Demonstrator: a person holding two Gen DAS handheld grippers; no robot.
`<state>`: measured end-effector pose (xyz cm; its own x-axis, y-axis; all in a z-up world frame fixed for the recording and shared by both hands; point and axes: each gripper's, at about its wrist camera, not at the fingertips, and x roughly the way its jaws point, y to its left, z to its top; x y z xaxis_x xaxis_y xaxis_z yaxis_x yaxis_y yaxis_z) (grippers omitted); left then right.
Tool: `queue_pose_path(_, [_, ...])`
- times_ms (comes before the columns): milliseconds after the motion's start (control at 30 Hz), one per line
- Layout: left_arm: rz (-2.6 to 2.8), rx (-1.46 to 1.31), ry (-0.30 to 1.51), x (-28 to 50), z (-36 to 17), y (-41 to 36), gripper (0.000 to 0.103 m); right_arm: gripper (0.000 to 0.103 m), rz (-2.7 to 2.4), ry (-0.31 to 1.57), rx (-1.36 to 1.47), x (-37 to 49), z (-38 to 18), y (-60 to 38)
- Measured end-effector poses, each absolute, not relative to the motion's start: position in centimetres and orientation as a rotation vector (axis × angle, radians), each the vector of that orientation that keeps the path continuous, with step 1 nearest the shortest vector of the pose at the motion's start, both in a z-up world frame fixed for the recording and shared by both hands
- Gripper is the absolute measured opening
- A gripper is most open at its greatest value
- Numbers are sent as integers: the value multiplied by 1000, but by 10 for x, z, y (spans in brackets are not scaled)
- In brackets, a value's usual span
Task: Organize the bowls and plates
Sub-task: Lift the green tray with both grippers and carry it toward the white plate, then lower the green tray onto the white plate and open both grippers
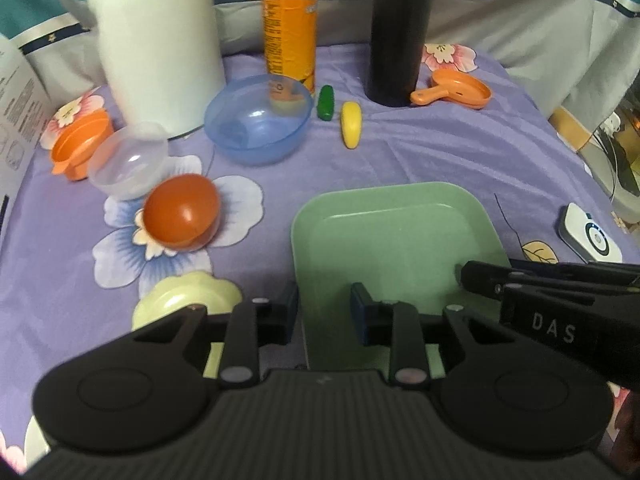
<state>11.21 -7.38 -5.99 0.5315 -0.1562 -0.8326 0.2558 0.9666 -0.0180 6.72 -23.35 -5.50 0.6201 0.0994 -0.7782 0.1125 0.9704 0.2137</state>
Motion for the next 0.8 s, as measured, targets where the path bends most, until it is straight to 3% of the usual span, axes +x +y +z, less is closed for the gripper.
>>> queue_pose_path(400, [-188, 98, 940, 80, -25, -44, 28, 28, 50, 900, 225, 39, -27, -199])
queue_pose_path(800, [-87, 18, 943, 41, -10, 32, 28, 28, 189, 939, 182, 17, -7, -131])
